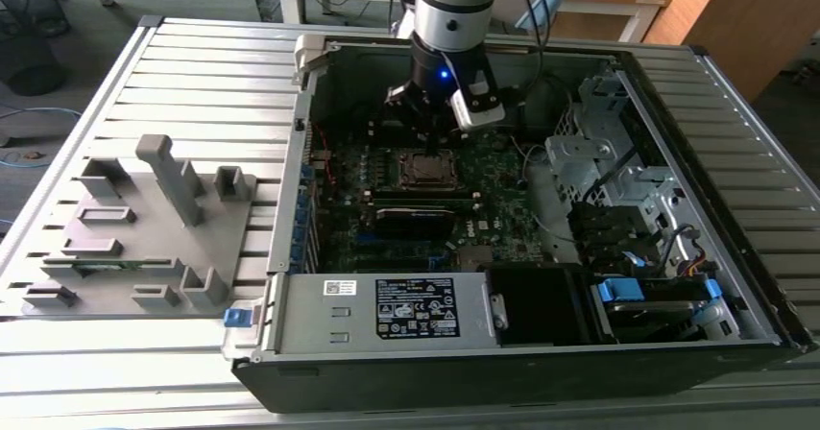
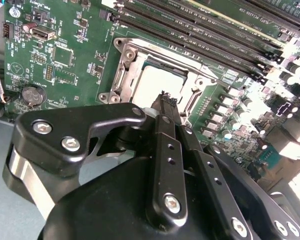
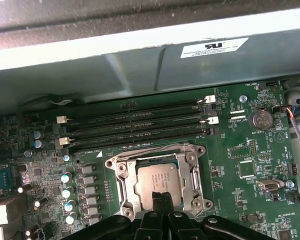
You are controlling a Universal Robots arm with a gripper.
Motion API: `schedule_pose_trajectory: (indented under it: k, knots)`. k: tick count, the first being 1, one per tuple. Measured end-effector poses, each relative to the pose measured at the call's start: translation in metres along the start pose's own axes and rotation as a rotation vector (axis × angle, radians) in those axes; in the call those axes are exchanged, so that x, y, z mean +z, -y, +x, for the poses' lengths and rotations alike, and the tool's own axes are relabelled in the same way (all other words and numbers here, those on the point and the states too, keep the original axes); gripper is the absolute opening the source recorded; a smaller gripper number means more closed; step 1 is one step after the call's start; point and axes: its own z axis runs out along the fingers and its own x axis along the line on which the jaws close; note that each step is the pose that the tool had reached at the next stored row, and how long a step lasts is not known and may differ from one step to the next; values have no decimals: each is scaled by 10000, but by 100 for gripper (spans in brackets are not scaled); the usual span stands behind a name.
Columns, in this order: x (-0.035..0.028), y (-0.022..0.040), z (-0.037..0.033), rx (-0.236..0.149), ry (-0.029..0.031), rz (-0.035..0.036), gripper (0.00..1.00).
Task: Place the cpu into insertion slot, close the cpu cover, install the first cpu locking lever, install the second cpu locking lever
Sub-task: 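Install the second cpu locking lever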
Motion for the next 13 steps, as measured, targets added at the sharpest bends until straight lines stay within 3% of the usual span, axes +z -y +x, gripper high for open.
schedule_pose_trajectory:
  k: [13]
  knots:
    - [-60,-2,-1,-1,0,0,11]
